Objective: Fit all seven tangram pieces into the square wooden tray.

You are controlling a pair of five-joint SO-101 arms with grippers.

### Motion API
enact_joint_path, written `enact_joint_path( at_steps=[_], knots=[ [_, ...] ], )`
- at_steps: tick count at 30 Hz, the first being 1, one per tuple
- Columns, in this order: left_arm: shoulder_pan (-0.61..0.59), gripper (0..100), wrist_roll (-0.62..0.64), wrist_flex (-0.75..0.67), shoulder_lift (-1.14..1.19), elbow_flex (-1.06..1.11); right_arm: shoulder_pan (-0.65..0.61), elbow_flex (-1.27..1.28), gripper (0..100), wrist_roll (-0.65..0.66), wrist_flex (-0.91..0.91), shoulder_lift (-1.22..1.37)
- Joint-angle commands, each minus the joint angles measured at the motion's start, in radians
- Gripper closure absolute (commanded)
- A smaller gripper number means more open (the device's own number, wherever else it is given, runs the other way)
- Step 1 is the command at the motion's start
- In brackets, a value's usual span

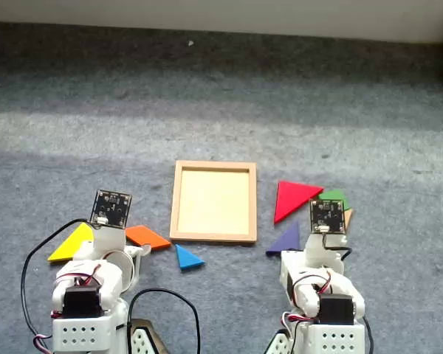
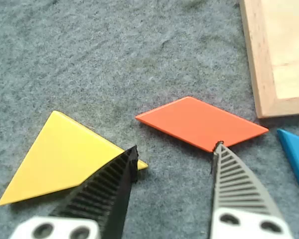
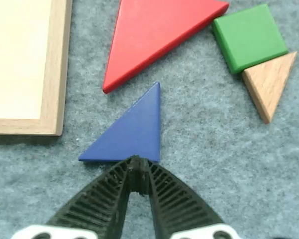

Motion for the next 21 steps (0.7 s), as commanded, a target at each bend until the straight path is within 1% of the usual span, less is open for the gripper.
enact_joint_path(
  at_steps=[1,4,10,17,19,21],
  knots=[
    [0.01,76,-0.005,0.005,-0.005,0.019,-0.008,0.148,99.2,0.009,0.004,-0.005],
    [0.01,76,-0.005,0.005,-0.005,0.019,-0.008,0.148,99.2,0.009,0.004,-0.005],
    [0.05,76,-0.005,0.005,-0.005,0.019,-0.01,0.148,99.2,0.009,0.004,-0.005],
    [0.053,75,-0.008,0.005,-0.007,0.019,-0.004,0.147,99.2,0.009,0.007,-0.005],
    [0.053,76,-0.008,0.005,-0.007,0.019,-0.001,0.11,99.2,0.009,0.008,-0.005],
    [0.053,76,-0.008,0.005,-0.007,0.019,0.039,0.039,99.2,0.009,0.012,-0.005]
  ],
)
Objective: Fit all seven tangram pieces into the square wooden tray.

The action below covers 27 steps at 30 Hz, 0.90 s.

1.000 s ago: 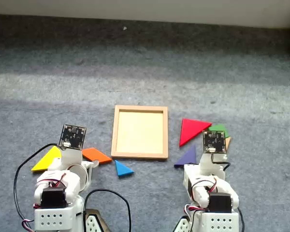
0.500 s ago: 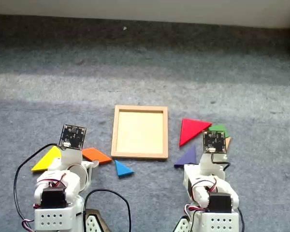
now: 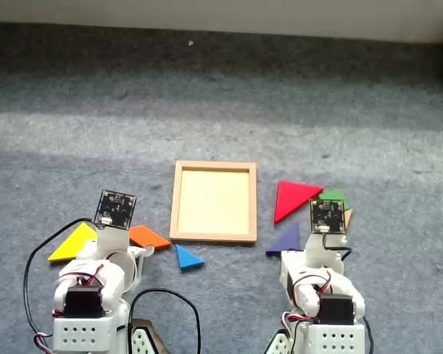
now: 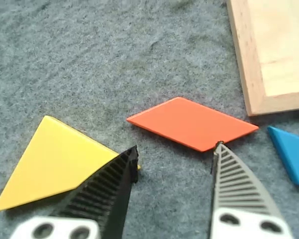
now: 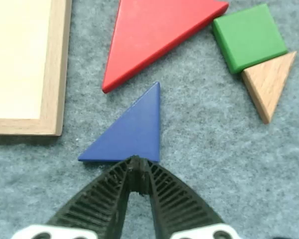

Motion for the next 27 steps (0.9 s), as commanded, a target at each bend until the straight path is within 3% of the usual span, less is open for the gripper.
enact_joint_path(
  at_steps=[1,6,16,27],
  knots=[
    [0.016,76,-0.006,0.005,-0.007,0.019,0.071,0.008,99.2,0.009,0.005,-0.005],
    [0.018,76,-0.006,0.005,-0.007,0.019,0.197,-0.127,99.2,0.002,-0.091,-0.005],
    [0.016,76,-0.006,0.005,-0.007,0.019,0.185,-0.363,99.2,-0.04,-0.064,0.056],
    [0.016,76,-0.006,0.005,-0.007,0.019,-0.005,-0.806,97.1,-0.261,-0.064,0.762]
  ],
)
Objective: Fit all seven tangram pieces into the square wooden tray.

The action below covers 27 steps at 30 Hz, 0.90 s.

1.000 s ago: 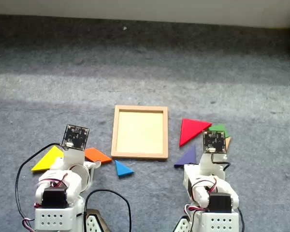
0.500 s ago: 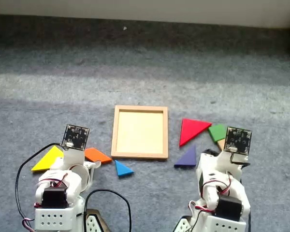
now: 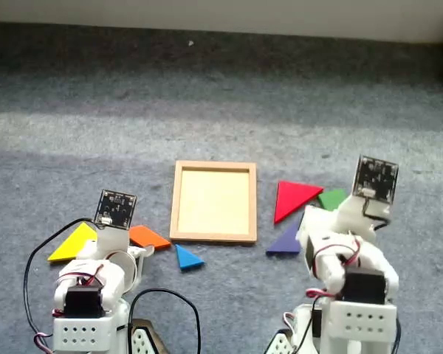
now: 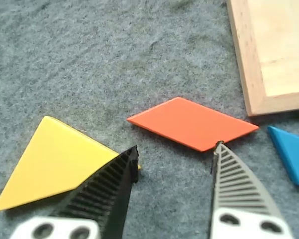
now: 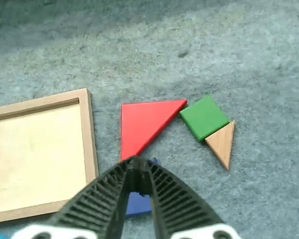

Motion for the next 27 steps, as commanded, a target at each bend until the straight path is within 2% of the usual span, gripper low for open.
enact_joint_path(
  at_steps=[1,7,15,19,27],
  knots=[
    [0.016,76,-0.006,0.005,-0.007,0.019,-0.065,-0.174,95.7,-0.092,-0.013,0.228],
    [0.016,76,-0.005,0.005,-0.007,0.019,-0.096,-0.269,87.8,-0.272,-0.108,0.429],
    [0.016,76,-0.005,0.005,-0.007,0.019,-0.191,-0.282,75.3,-0.437,-0.124,0.688],
    [0.016,76,-0.005,0.005,-0.007,0.019,-0.243,-0.334,73.5,-0.497,-0.183,0.817],
    [0.016,76,-0.005,0.005,-0.007,0.019,-0.237,-0.515,73.5,-0.591,-0.205,1.076]
  ],
)
